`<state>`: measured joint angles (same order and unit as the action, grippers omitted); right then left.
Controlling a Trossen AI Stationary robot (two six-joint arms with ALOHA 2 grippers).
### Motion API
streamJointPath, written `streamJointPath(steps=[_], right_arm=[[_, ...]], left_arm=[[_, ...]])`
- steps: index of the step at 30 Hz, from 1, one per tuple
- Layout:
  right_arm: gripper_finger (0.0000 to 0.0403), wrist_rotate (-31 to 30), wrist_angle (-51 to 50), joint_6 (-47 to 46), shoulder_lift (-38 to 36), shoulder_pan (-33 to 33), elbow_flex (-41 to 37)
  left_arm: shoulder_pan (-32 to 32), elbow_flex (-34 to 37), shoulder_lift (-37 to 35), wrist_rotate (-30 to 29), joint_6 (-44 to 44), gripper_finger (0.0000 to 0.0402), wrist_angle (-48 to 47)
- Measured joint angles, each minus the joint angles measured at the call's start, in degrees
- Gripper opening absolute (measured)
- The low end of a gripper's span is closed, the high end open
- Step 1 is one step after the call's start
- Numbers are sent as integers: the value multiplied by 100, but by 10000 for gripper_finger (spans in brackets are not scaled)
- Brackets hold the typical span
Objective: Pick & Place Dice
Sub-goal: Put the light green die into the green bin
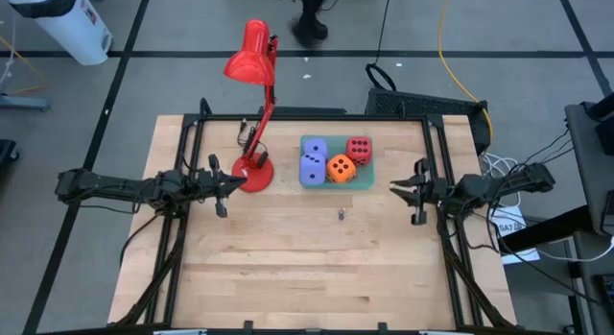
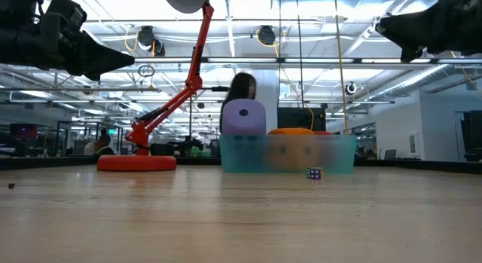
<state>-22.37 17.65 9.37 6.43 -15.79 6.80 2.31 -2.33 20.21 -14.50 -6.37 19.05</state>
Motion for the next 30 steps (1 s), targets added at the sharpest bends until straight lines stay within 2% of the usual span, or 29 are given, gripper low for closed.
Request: streamJointPath(steps=[5,10,13,16,18,22,24,27,30], right_arm=[[48,-628,-240,35,774,2,807],[63,-1467,-1364,-396,1932,19,1985],[64,-1661,-2029,-743,2739,167,2642],[56,-1586,-2499,-1035,3577,473,3121],[52,-1289,-2744,-1132,4103,751,3286],[57,-631,-2734,-1176,5030,1416,3323],[62,-495,-2717,-1171,5487,1757,3323],[66,-305,-2733,-968,6087,2205,3323],[73,245,-2865,-582,6573,2457,3323]], left_arm=[[-2,0,2,0,4,26,2],[0,0,0,0,7,26,2],[-1,0,2,0,9,26,2],[0,0,2,0,11,26,2],[-2,0,0,0,12,26,2],[0,0,0,0,28,26,2],[0,0,2,0,26,26,2],[0,0,2,0,26,26,-2],[-2,0,0,-2,26,26,-9]])
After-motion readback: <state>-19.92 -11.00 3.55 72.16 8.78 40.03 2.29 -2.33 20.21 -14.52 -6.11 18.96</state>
